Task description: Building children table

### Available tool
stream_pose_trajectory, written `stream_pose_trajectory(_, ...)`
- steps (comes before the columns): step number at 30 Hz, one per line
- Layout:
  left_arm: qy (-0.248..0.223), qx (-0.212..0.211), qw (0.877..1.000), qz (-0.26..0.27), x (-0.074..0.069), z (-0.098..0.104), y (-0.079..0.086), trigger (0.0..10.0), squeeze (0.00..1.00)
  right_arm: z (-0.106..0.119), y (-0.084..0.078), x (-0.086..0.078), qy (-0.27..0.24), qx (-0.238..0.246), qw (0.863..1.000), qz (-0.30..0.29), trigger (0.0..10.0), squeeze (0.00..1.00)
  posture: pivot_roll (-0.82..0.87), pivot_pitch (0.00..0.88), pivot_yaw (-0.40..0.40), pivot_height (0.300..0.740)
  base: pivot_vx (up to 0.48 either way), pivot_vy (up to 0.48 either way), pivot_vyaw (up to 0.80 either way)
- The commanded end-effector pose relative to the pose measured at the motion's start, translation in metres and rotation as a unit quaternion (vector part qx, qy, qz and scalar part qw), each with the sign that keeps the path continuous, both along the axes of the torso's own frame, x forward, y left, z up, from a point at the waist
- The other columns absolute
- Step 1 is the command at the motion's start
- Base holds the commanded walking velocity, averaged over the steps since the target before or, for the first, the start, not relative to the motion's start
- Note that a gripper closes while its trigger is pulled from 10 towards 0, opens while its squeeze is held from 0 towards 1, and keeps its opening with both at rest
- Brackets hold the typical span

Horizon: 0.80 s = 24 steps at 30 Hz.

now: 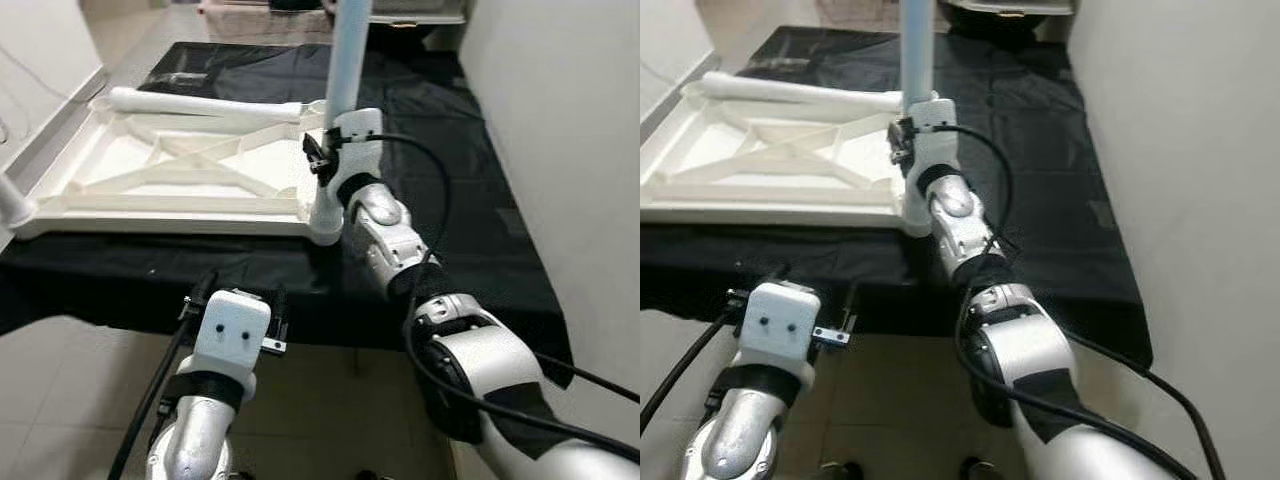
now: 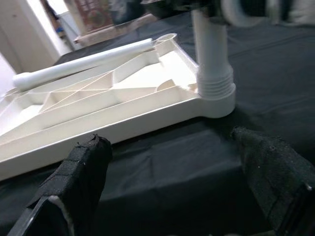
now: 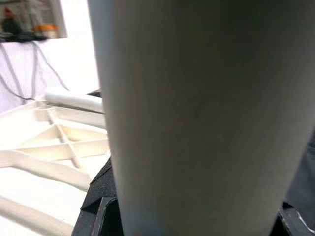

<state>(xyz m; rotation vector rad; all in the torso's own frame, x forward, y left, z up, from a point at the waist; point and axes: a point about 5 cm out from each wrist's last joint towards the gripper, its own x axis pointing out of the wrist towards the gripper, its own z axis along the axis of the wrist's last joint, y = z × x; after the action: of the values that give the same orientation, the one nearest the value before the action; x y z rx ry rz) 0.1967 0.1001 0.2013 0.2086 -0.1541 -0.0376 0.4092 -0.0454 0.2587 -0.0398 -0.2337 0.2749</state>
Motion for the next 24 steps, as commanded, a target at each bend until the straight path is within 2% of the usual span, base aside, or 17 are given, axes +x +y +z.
stream_pose_trajectory(1, 0.012, 0.004, 1.000, 0.000, 0.000, -0.005, 0.001, 10.0, 0.00, -0.057, -0.013, -0.002, 0.118, -0.023, 0.990, -0.077, 10.0, 0.00, 0.10, 0.227, -0.017, 0.740, 0.000, 0.000, 0.00)
stream_pose_trajectory(2, 0.012, 0.004, 1.000, 0.000, 0.001, -0.006, 0.001, 10.0, 0.00, -0.055, -0.014, -0.001, 0.112, -0.017, 0.988, -0.109, 10.0, 0.00, 0.10, 0.227, -0.017, 0.740, 0.000, 0.000, 0.00)
stream_pose_trajectory(3, 0.012, 0.004, 1.000, 0.000, 0.001, -0.006, 0.001, 10.0, 0.00, -0.055, -0.014, -0.001, 0.112, -0.017, 0.988, -0.109, 10.0, 0.00, 0.10, 0.227, -0.017, 0.740, 0.000, 0.000, 0.00)
stream_pose_trajectory(4, 0.012, 0.004, 1.000, 0.000, 0.001, -0.006, 0.000, 10.0, 0.00, -0.054, -0.017, -0.001, 0.118, -0.002, 0.979, -0.167, 10.0, 0.00, 0.10, 0.223, -0.018, 0.740, 0.000, 0.000, 0.00)
stream_pose_trajectory(5, 0.012, 0.004, 1.000, 0.000, 0.001, -0.006, 0.000, 10.0, 0.00, -0.054, -0.017, -0.001, 0.118, -0.002, 0.979, -0.167, 10.0, 0.00, 0.10, 0.223, -0.018, 0.740, 0.000, 0.000, 0.00)
stream_pose_trajectory(7, 0.011, 0.004, 1.000, -0.001, 0.002, -0.006, 0.000, 10.0, 0.00, -0.057, -0.020, -0.003, 0.126, 0.002, 0.966, -0.228, 10.0, 0.00, 0.11, 0.222, -0.017, 0.740, 0.000, 0.000, 0.00)
stream_pose_trajectory(8, 0.011, 0.004, 1.000, -0.001, 0.002, -0.006, 0.000, 10.0, 0.00, -0.057, -0.020, -0.003, 0.126, 0.002, 0.966, -0.228, 10.0, 0.00, 0.11, 0.222, -0.017, 0.740, 0.000, 0.000, 0.00)
stream_pose_trajectory(9, 0.009, 0.005, 1.000, -0.001, 0.003, -0.005, 0.000, 10.0, 0.00, -0.061, -0.024, -0.006, 0.134, 0.030, 0.948, -0.286, 10.0, 0.00, 0.11, 0.222, -0.017, 0.740, 0.000, 0.000, 0.00)
stream_pose_trajectory(11, 0.009, 0.005, 1.000, -0.001, 0.003, -0.005, 0.000, 10.0, 0.00, -0.061, -0.024, -0.006, 0.134, 0.030, 0.948, -0.286, 10.0, 0.00, 0.11, 0.222, -0.017, 0.740, 0.000, 0.000, 0.00)
stream_pose_trajectory(13, 0.007, 0.005, 1.000, 0.000, 0.003, -0.004, 0.002, 10.0, 0.00, -0.062, -0.028, -0.011, 0.135, 0.067, 0.921, -0.360, 10.0, 0.00, 0.11, 0.222, -0.017, 0.740, 0.000, 0.000, 0.00)
stream_pose_trajectory(15, 0.007, 0.005, 1.000, 0.000, 0.003, -0.004, 0.002, 10.0, 0.00, -0.062, -0.028, -0.011, 0.135, 0.067, 0.921, -0.360, 10.0, 0.00, 0.11, 0.222, -0.017, 0.740, 0.000, 0.000, 0.00)
stream_pose_trajectory(18, 0.006, 0.008, 1.000, 0.002, 0.005, -0.005, 0.003, 10.0, 0.00, -0.060, -0.024, -0.018, 0.140, 0.109, 0.880, -0.440, 10.0, 0.00, 0.13, 0.211, -0.013, 0.740, 0.000, 0.000, 0.00)
stream_pose_trajectory(20, 0.006, 0.008, 1.000, 0.002, 0.005, -0.005, 0.003, 10.0, 0.00, -0.060, -0.024, -0.018, 0.140, 0.109, 0.880, -0.440, 10.0, 0.00, 0.13, 0.211, -0.013, 0.740, 0.000, 0.000, 0.00)
stream_pose_trajectory(21, 0.005, 0.009, 1.000, 0.001, 0.006, -0.005, 0.003, 10.0, 0.00, -0.059, -0.022, -0.019, 0.146, 0.116, 0.871, -0.454, 10.0, 0.00, 0.14, 0.206, -0.016, 0.740, 0.000, 0.000, 0.00)
stream_pose_trajectory(22, 0.005, 0.009, 1.000, 0.001, 0.006, -0.005, 0.003, 10.0, 0.00, -0.059, -0.022, -0.019, 0.146, 0.116, 0.871, -0.454, 10.0, 0.00, 0.14, 0.206, -0.016, 0.740, 0.000, 0.000, 0.00)
stream_pose_trajectory(23, 0.003, 0.010, 1.000, 0.000, 0.007, -0.004, 0.003, 10.0, 0.00, -0.058, -0.018, -0.021, 0.150, 0.123, 0.865, -0.463, 10.0, 0.00, 0.16, 0.202, -0.016, 0.740, 0.000, 0.000, 0.00)
stream_pose_trajectory(24, 0.000, 0.011, 1.000, 0.000, 0.007, -0.003, 0.003, 10.0, 0.00, -0.051, -0.014, -0.021, 0.137, 0.116, 0.867, -0.465, 10.0, 0.00, 0.16, 0.203, -0.021, 0.740, 0.000, 0.000, 0.00)
